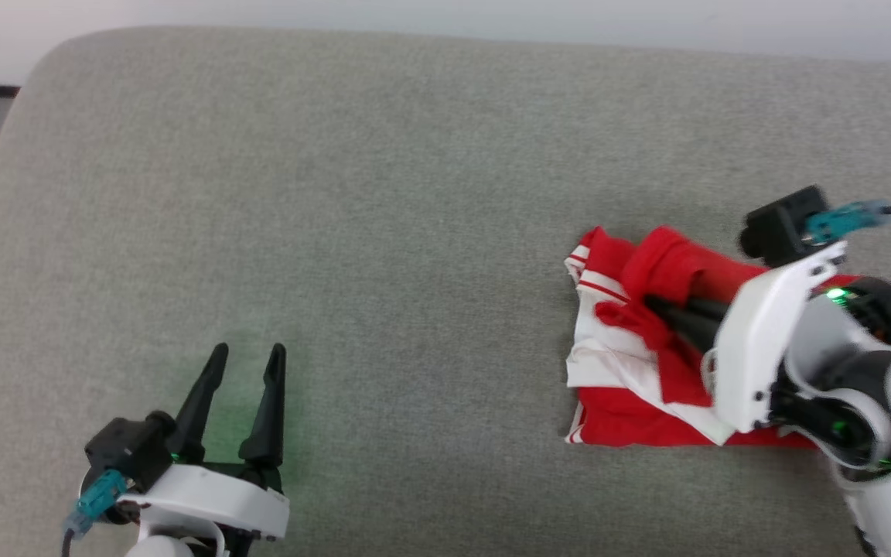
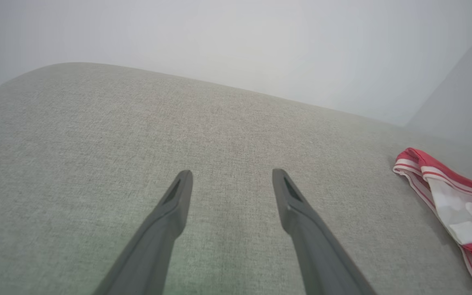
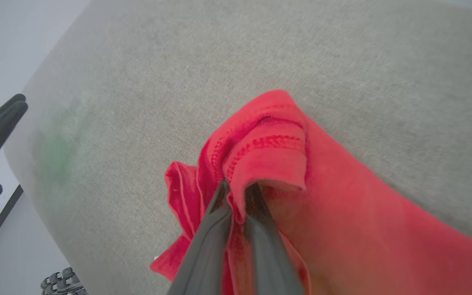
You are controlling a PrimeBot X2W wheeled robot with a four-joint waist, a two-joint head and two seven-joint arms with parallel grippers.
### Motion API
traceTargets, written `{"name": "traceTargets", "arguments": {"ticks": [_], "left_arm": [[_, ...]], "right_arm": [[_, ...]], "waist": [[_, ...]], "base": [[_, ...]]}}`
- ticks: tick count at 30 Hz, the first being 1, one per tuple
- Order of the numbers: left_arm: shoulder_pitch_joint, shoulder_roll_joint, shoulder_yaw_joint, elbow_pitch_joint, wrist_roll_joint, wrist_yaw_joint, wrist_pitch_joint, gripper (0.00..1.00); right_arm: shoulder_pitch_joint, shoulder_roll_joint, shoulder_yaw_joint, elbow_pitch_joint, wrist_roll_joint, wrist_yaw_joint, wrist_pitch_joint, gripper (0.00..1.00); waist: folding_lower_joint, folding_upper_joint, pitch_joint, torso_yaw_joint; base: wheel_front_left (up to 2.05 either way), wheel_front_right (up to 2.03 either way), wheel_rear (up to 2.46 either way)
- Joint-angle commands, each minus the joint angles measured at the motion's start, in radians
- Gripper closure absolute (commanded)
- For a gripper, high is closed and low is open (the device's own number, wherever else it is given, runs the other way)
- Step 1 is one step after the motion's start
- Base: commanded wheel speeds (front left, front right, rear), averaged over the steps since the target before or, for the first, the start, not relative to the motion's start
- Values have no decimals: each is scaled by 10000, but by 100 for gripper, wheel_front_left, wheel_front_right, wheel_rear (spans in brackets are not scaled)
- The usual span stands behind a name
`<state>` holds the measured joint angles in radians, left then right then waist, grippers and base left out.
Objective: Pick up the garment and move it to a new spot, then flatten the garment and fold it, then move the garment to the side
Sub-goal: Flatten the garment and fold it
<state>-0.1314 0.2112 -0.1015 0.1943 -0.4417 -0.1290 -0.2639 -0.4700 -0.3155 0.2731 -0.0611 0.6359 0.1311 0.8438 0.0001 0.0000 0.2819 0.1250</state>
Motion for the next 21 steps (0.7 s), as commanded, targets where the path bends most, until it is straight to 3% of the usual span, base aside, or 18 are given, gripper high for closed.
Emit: {"name": "traceTargets", "arguments": {"ticks": [1,3,13,15,16,17,21], "left_arm": [[-102,-22,2,14,-52,-23,5,0],[-179,-73,-27,60,-79,-25,5,0],[-326,-230,-29,170,-182,-25,3,0],[-310,-238,-1,191,-184,-23,3,0],[-284,-236,19,206,-185,-25,3,0],[-252,-230,53,225,-187,-25,3,0],[-161,-183,134,219,-195,-23,5,0]], "right_arm": [[-88,45,68,56,76,-9,-30,100],[-430,-18,592,890,-20,-9,-156,100],[-891,-122,1706,2676,184,-9,-960,98],[-949,-139,1906,2885,244,-9,-1112,62],[-981,-139,1988,2930,283,-9,-1198,35],[-1003,-120,2044,2975,367,-9,-1285,0],[-1158,-198,2139,2820,696,-10,-1682,0]], "waist": [[-1,0,157,168],[-1,0,312,326],[-1,0,541,638],[-1,0,516,622],[-1,0,483,602],[-1,0,432,565],[-1,0,177,343]], "base": [[0,0,0],[0,0,0],[0,0,0],[0,0,0],[0,0,0],[0,0,0],[0,0,0]]}}
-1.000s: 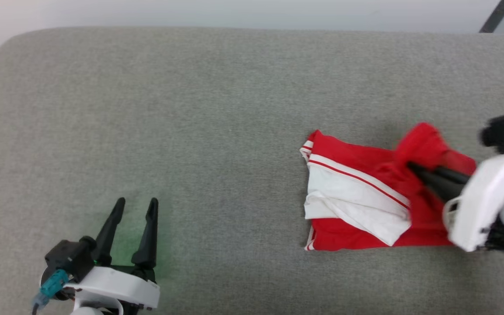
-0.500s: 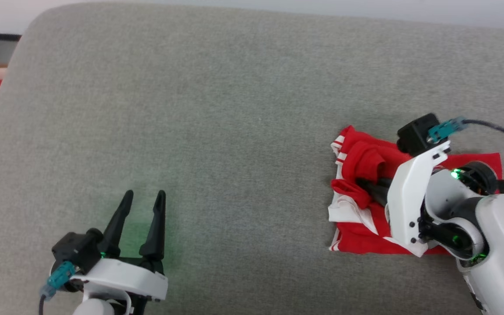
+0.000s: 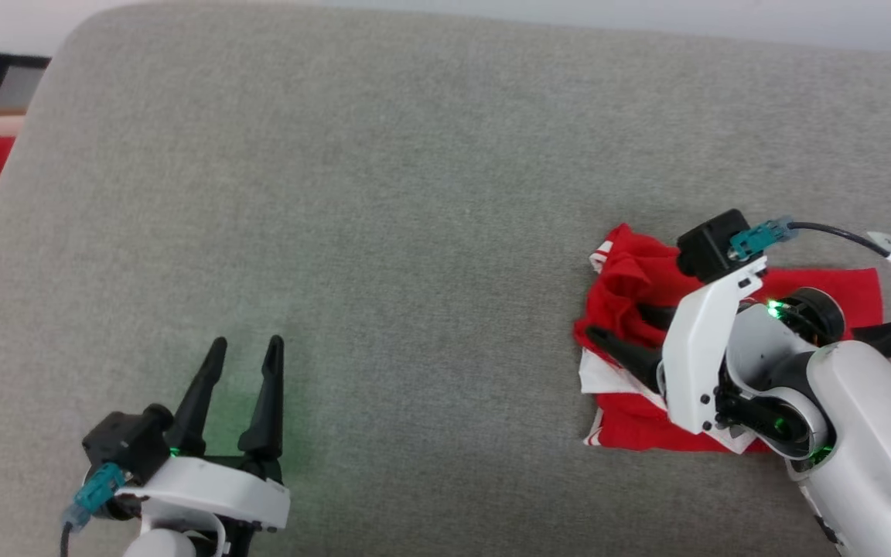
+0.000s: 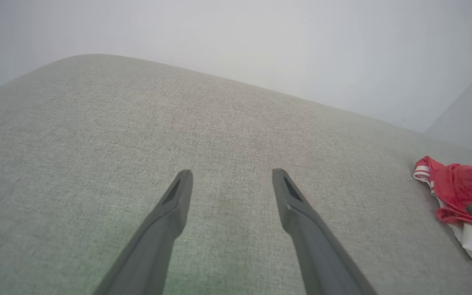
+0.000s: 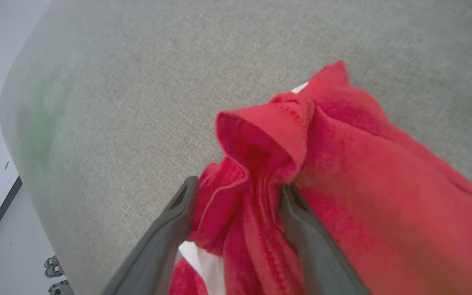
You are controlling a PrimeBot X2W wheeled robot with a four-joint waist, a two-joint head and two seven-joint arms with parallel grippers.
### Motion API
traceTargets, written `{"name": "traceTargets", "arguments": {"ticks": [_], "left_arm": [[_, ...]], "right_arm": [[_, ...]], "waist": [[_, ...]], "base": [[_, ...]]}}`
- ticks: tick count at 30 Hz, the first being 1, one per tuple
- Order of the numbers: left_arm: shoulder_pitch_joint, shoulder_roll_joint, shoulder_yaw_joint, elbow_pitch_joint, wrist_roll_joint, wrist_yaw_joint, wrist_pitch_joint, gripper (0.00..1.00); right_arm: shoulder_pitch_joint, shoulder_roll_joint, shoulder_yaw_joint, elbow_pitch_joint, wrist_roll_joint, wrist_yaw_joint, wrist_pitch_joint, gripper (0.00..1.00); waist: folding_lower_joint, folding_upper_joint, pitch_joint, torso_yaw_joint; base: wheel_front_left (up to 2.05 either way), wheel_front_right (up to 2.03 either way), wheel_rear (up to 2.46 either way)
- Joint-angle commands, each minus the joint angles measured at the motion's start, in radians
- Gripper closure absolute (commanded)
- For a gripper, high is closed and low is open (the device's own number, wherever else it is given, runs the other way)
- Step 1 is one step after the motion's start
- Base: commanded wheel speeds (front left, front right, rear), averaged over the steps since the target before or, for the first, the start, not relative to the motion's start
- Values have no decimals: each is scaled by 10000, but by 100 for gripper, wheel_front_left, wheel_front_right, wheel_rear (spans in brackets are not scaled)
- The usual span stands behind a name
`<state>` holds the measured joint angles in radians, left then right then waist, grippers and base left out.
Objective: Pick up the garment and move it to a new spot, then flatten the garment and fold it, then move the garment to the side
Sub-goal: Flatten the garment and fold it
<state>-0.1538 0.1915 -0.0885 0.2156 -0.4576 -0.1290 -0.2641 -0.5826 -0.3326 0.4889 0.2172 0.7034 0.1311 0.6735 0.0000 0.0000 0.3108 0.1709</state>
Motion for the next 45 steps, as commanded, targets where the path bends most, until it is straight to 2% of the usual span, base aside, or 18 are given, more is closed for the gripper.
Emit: {"name": "traceTargets", "arguments": {"ticks": [1,12,17,22,28,33,39,45], "left_arm": [[83,30,29,0,-31,-25,7,0],[361,285,-24,-15,-2,-25,7,0],[305,389,-225,119,-49,-25,5,0],[90,458,-426,411,-95,-25,5,0],[7,550,-358,781,-162,-24,7,0],[294,599,-290,934,88,-25,5,0],[842,667,-117,795,539,-24,7,0],[1630,590,313,322,794,-24,7,0]], "right_arm": [[-41,-66,-18,-32,79,-10,-66,0],[673,-802,-377,-916,772,-9,-998,0],[1071,-1333,-445,-1000,880,-9,-2476,0],[1416,-1598,-799,-354,622,-9,-4500,0],[1906,-1290,-1513,672,203,-9,-7001,0],[2363,-958,-1775,1332,-282,-9,-8392,0],[3050,-680,-2047,1650,-702,-9,-9024,0],[3838,-600,-2471,1379,-722,-9,-9159,0]], "waist": [[0,0,-183,-189],[0,0,-1017,-1303],[0,0,-1226,-1764],[0,0,-1314,-1992],[0,0,-1488,-2062],[0,0,-1928,-2030],[0,0,-2504,-1846],[0,0,-2891,-1654]], "base": [[0,0,0],[0,0,0],[0,0,0],[0,0,0],[0,0,0],[0,0,0],[0,0,0],[0,0,0]]}}
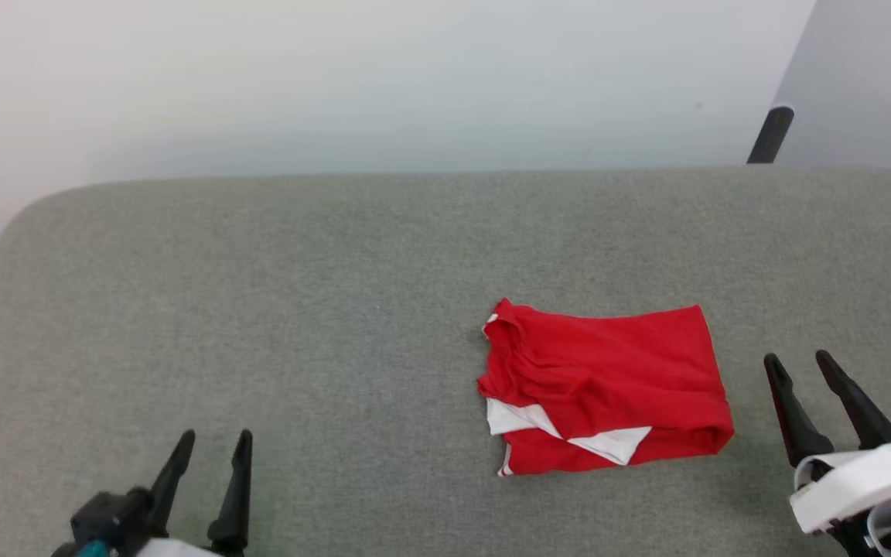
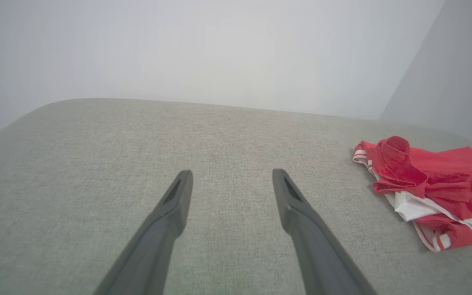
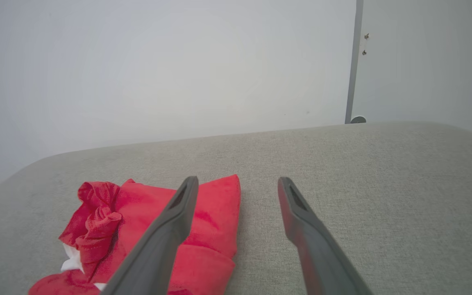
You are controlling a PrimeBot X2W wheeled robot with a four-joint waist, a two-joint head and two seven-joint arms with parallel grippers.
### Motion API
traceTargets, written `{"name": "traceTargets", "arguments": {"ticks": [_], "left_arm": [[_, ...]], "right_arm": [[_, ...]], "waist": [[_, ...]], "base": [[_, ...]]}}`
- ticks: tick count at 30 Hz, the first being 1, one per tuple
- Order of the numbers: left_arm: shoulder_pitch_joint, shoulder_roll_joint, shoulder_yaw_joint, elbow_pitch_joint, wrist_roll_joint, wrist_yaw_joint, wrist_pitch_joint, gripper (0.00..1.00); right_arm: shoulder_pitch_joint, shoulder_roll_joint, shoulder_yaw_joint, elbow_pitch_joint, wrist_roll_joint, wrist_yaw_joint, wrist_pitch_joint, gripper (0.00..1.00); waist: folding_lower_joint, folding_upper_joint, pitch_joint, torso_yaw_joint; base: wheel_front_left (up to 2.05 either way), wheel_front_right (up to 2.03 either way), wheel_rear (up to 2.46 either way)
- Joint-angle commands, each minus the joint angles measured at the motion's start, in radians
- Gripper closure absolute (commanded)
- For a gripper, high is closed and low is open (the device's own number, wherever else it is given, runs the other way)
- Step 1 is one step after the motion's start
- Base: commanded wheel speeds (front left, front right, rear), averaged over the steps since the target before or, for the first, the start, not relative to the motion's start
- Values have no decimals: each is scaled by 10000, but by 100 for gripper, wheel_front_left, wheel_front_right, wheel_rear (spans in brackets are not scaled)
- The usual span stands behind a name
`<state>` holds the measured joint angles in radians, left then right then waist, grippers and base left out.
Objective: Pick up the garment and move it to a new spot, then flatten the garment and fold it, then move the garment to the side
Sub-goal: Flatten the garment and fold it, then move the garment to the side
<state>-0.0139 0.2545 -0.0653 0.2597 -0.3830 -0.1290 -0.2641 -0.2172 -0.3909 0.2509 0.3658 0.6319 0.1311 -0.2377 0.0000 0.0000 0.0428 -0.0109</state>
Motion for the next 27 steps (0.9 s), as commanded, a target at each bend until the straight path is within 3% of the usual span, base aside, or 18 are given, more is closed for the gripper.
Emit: {"name": "traceTargets", "arguments": {"ticks": [1,12,27], "left_arm": [[362,-70,132,-215,69,-24,7,0],[1638,-304,728,-1284,406,-24,6,0],[2415,-374,1145,-2051,436,-24,7,0]], "right_arm": [[316,-49,-156,-173,-33,-9,-54,0],[1979,-210,-1491,-1504,-289,-9,261,0],[3208,375,-2784,-3010,-734,-9,1035,0]], "waist": [[0,0,-257,191],[0,0,-561,457],[0,0,-505,393]], "base": [[0,0,0],[0,0,0],[0,0,0]]}}
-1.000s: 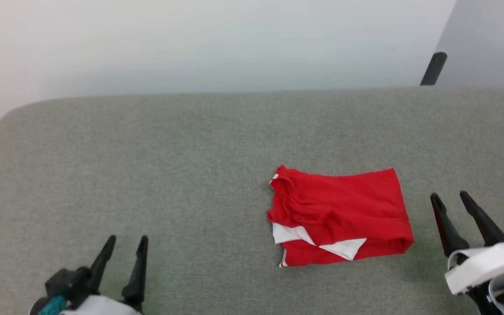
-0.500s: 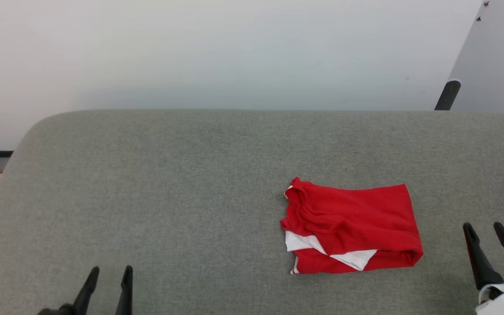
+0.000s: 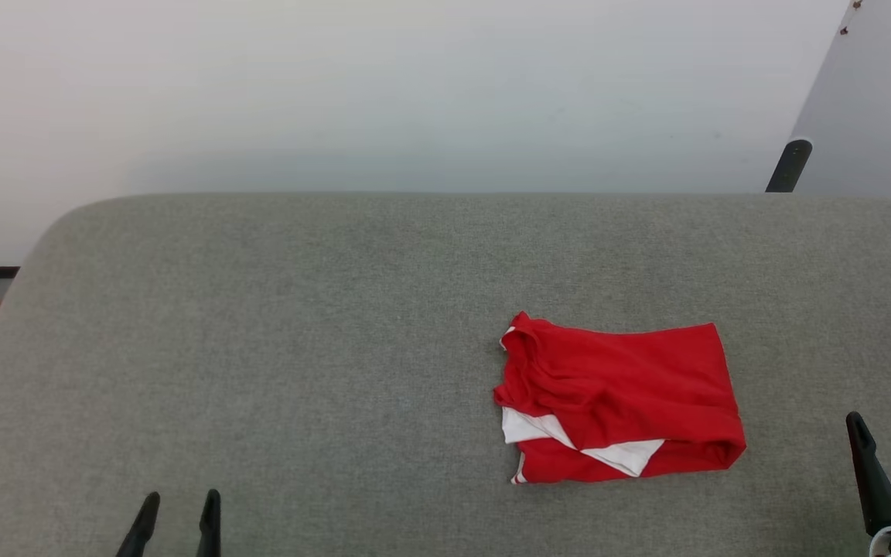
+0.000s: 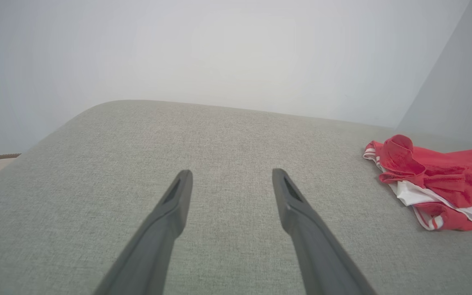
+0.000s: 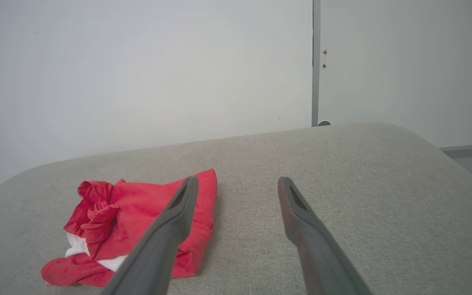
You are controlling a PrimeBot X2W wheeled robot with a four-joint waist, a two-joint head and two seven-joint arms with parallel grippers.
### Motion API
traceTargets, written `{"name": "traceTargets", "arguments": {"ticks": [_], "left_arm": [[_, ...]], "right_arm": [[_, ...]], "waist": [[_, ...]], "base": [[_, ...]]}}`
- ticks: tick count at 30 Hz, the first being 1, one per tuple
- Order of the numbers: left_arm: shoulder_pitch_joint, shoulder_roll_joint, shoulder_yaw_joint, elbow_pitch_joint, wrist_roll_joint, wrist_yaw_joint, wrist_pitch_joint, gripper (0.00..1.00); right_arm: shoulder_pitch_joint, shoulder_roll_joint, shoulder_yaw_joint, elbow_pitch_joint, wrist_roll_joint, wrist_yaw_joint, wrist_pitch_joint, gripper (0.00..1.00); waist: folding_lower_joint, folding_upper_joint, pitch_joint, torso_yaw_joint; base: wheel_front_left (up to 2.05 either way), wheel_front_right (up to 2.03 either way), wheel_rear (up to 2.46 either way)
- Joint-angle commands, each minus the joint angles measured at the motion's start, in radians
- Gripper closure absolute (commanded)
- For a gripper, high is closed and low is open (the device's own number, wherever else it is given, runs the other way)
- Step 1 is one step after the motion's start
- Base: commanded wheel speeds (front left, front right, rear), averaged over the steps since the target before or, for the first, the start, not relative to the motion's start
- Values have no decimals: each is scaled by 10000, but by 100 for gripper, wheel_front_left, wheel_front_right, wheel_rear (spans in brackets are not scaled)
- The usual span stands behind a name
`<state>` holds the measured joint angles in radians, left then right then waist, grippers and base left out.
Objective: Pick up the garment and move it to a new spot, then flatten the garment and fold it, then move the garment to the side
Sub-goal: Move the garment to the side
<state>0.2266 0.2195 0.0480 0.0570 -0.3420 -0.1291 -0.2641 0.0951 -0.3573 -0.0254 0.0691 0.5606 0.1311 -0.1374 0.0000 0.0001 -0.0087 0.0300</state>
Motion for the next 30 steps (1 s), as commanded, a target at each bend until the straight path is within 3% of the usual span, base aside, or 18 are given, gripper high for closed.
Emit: {"name": "traceTargets", "arguments": {"ticks": [1,22,26,30], "left_arm": [[-9,-21,-4,-22,19,-22,7,0],[-231,-179,-230,24,168,-22,6,0],[-407,-296,-322,73,158,-22,6,0],[-623,-362,-471,163,139,-22,7,0]], "right_arm": [[99,73,-62,-83,-54,-9,51,0],[-198,286,-93,-257,-56,-9,682,0],[-914,6,454,-36,5,-8,1821,0],[-2151,-205,962,396,223,-8,3746,0]], "waist": [[0,-1,20,-30],[0,-1,62,-4],[0,-1,185,-35],[0,-1,410,-5]], "base": [[0,0,0],[0,0,0],[0,0,0],[0,0,0]]}}
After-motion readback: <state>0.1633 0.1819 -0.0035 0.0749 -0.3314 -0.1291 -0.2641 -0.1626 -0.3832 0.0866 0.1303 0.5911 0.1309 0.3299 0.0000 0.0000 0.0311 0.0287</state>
